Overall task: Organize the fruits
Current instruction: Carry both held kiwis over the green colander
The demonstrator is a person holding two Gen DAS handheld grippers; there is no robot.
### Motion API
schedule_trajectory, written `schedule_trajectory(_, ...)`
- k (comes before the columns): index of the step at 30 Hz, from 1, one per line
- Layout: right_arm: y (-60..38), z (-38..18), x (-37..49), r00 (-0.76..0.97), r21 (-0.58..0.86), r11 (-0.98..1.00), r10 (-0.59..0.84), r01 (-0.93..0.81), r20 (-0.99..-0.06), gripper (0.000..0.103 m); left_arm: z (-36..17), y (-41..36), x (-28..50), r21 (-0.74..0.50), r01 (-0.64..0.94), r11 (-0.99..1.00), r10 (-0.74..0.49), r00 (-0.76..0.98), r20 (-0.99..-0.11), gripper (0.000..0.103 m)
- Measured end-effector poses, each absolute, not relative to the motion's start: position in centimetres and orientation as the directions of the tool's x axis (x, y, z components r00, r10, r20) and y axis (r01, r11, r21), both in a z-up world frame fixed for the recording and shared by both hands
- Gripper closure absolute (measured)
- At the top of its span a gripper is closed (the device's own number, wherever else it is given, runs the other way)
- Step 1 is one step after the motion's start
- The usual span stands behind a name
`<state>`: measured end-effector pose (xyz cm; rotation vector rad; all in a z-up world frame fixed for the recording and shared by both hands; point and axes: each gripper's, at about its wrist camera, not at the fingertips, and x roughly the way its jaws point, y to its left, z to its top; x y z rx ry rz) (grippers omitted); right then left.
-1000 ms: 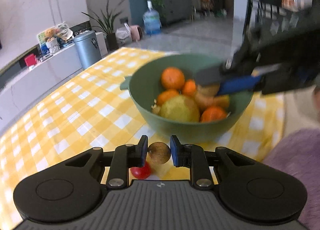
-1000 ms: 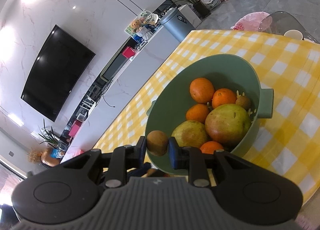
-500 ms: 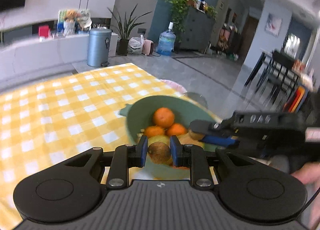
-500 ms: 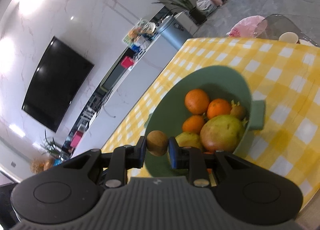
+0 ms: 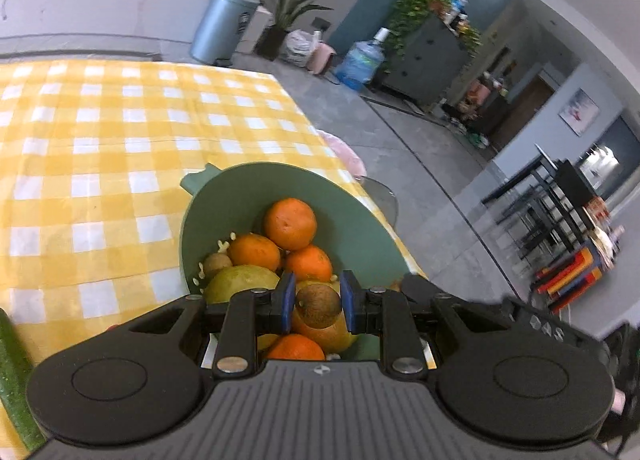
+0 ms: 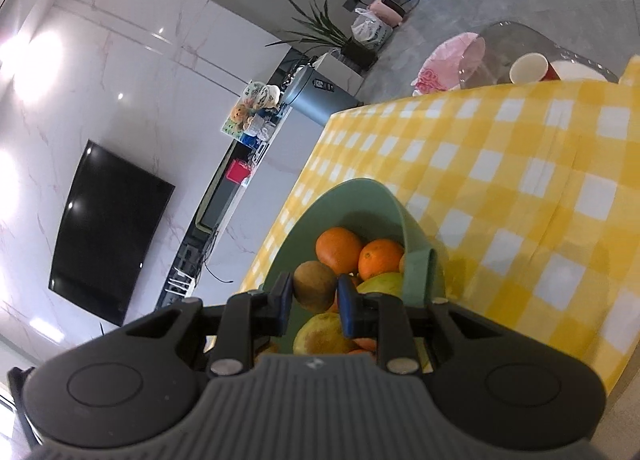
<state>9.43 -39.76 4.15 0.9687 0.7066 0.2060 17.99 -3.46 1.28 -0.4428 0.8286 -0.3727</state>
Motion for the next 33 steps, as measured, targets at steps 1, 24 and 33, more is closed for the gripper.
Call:
schedule_trajectory(1,-39.9,4.0,9.5,0.761,0.815,0.56,0.462,0.147,-0.455,0.083,1.2,-3.4,18.3,-0.517,0.13,0.846,-0.475,0.623,-0.621,0.077)
schedule_trajectory(24,-40.6,3.9,9.4,0.775,0.828,0.539,0.453,0.155,-0.44,0.083,1.7,-5.2,20.7,-0.452,0.181,0.874,-0.459,0.614,-0.642,0.077)
schedule_trajectory(33,-40.5,3.8,9.6,0.772,0.817,0.552,0.443,0.165,-0.455,0.083,1.5,-6.7,21.7,-0.367,0.263,0.892,-0.451,0.567,-0.69,0.072)
